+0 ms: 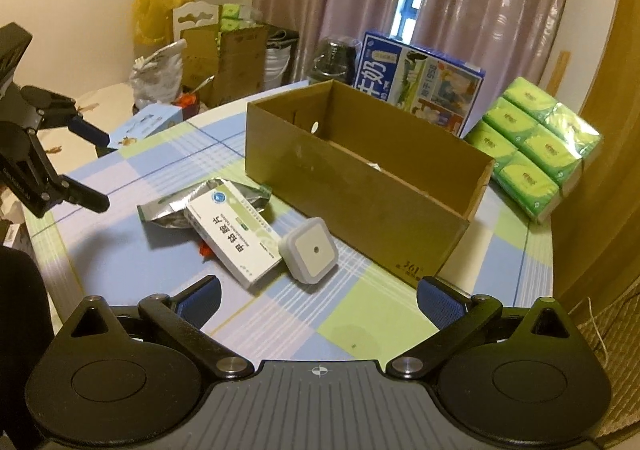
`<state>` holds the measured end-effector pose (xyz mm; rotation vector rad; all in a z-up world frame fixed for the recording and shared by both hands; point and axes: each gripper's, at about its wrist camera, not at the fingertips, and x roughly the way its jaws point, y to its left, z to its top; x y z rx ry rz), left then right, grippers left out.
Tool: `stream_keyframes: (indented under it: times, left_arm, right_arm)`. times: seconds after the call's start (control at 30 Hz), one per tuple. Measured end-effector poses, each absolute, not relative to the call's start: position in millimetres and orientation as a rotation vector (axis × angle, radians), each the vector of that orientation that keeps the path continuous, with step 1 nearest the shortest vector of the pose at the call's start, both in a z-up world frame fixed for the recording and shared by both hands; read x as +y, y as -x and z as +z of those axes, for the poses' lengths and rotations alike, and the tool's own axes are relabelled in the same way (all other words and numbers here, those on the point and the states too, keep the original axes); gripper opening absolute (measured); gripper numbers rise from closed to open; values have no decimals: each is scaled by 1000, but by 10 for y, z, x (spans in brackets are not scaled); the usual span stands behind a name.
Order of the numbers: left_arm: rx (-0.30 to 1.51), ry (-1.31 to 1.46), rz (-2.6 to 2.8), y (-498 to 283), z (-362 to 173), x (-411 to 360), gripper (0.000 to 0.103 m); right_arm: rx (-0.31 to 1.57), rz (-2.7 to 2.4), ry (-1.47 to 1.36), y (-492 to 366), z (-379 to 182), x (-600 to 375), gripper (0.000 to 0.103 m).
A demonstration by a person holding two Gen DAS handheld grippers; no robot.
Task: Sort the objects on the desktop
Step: 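Withdraw both tools from the cardboard box back over the table, then move the right tool to the white tablets box while the left tool approaches the silver foil bag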
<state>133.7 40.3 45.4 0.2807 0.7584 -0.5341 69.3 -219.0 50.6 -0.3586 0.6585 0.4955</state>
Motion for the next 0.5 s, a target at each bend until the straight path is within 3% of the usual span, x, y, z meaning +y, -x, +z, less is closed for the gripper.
stream_keyframes:
  times: [0.5]
  left_arm:
    - [824, -366, -571, -1511, 360, 470, 102]
  right_arm:
    - [662, 679, 511, -861, 455, -1852, 101]
